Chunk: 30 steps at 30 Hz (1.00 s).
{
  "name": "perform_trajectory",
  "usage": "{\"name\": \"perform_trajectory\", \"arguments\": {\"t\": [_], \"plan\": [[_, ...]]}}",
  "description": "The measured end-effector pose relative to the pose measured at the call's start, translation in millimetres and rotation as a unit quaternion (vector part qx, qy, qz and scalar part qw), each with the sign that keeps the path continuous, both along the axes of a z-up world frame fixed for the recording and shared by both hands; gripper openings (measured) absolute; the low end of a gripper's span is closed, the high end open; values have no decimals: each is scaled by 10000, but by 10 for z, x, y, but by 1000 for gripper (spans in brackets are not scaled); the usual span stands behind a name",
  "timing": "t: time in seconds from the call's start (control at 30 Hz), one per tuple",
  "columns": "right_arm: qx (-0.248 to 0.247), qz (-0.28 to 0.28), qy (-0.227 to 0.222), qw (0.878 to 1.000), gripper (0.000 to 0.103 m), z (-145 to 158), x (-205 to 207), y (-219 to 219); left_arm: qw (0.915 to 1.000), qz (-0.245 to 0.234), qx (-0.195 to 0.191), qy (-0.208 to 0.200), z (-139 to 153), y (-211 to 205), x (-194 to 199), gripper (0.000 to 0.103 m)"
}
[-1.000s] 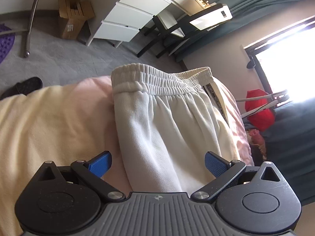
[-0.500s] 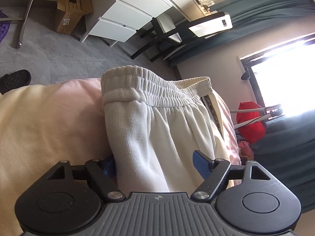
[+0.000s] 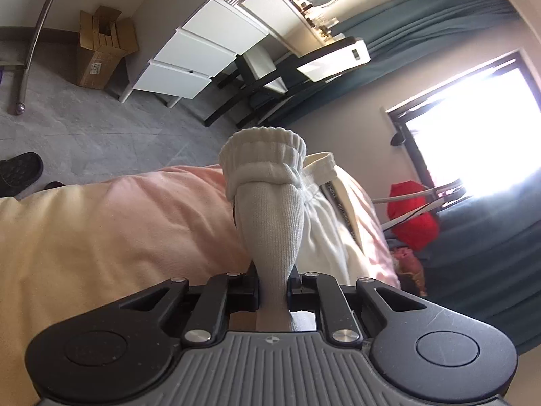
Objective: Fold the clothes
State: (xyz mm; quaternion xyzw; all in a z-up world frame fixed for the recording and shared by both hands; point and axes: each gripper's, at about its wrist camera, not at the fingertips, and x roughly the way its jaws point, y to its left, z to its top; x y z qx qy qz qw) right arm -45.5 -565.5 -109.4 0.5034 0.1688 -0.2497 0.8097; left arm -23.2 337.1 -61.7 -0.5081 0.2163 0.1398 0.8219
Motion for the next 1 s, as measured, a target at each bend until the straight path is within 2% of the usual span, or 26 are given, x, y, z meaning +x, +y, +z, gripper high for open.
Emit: {"name": "perform_trajectory", "arguments": {"t": [0.1, 0.2, 0.27, 0.33, 0.47, 0.53, 0.63, 0.8, 0.93, 1.0], "plan": [[-148, -5, -89, 9999, 6, 142, 2, -38, 9995, 56, -185, -267, 158, 47, -92, 13], [-296, -5, -171, 9994, 6, 284, 16, -78, 9990, -42, -172, -404, 314, 69, -4, 13], [-403, 50, -135, 9991, 6, 385, 207, -132, 9986, -104, -209, -478, 429, 82, 158, 13], [-472, 93, -136, 9987, 6, 506, 478, -169, 9983, -180, -159, -526, 557, 66, 412, 13], [-873, 237, -36, 9959, 6, 750, 1318, -212, 9970, -358, 481, -485, 821, -112, 1140, 13], [-783, 203, 17, 9967, 6, 765, 1794, -277, 9960, -411, 682, -394, 866, -206, 1590, 13], [-589, 146, 219, 9979, 6, 633, 2501, -361, 9957, -410, 824, -101, 769, -348, 2234, 14], [-546, 87, 737, 9957, 6, 176, 3393, -475, 9928, -407, 1061, 390, 607, -584, 3303, 14], [-759, 138, 1153, 9903, 6, -108, 3755, -440, 9867, -458, 1247, 939, 347, -691, 3720, 14], [-903, 180, 1142, 9892, 7, -163, 3793, -411, 9839, -470, 1263, 1176, 207, -716, 3854, 16]]}}
